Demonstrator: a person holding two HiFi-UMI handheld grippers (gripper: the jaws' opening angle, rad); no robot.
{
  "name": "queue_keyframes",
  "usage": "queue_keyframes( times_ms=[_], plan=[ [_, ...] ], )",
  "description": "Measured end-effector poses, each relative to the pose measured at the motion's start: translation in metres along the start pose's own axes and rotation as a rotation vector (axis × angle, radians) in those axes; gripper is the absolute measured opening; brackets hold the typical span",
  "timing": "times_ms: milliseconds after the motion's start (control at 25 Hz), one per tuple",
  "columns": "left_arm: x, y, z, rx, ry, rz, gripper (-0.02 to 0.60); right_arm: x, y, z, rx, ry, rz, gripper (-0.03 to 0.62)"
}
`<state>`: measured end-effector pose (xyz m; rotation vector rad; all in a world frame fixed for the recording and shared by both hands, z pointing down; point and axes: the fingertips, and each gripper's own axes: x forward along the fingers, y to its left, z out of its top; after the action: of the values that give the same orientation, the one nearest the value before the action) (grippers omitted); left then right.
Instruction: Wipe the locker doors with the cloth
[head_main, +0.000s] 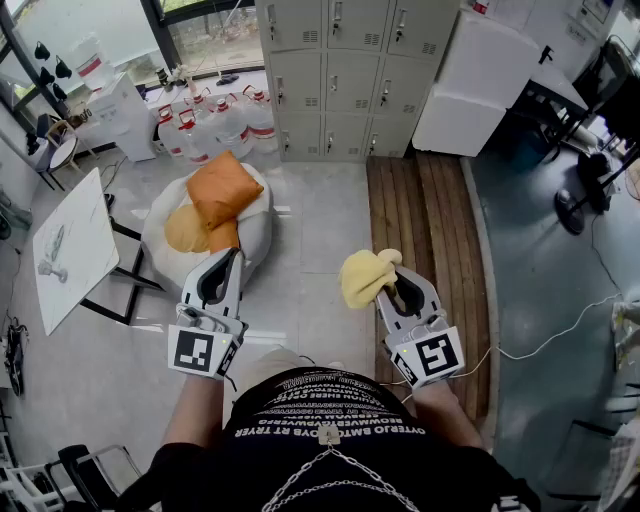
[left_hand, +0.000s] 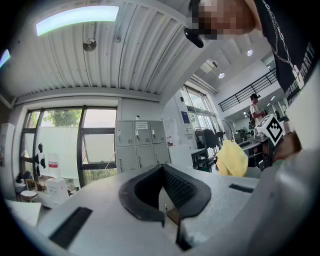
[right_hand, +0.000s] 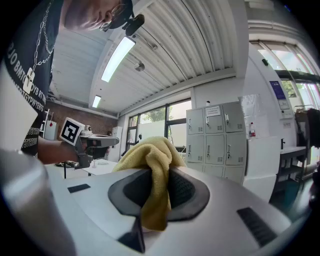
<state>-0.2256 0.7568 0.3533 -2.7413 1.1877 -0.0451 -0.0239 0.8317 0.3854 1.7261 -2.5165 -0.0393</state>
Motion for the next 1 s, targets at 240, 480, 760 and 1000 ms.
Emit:
queue_keyframes(
  times_ms=[240,480,760,1000],
  plan=[
    [0.001,0.009,-0.003,0.018,0.003,-0.022,0.003,0.014,0.006,0.005,0.019,-0.016,-0.003,0.066],
    [0.012,0.038,-0.007,0.041,-0.014,-0.03,0.003,0.047,0.005,0.003,0.028,-0.011,-0.028,0.066],
    [0.034,0.092,-0.033,0.045,0.035,-0.046,0.003,0.102,0.012,-0.003,0.06,0.006,-0.046,0.067],
    [0.066,0.138,-0.039,0.038,-0.007,-0.064,0.003,0.157,0.009,0.005,0.062,-0.001,-0.052,0.067]
  ],
)
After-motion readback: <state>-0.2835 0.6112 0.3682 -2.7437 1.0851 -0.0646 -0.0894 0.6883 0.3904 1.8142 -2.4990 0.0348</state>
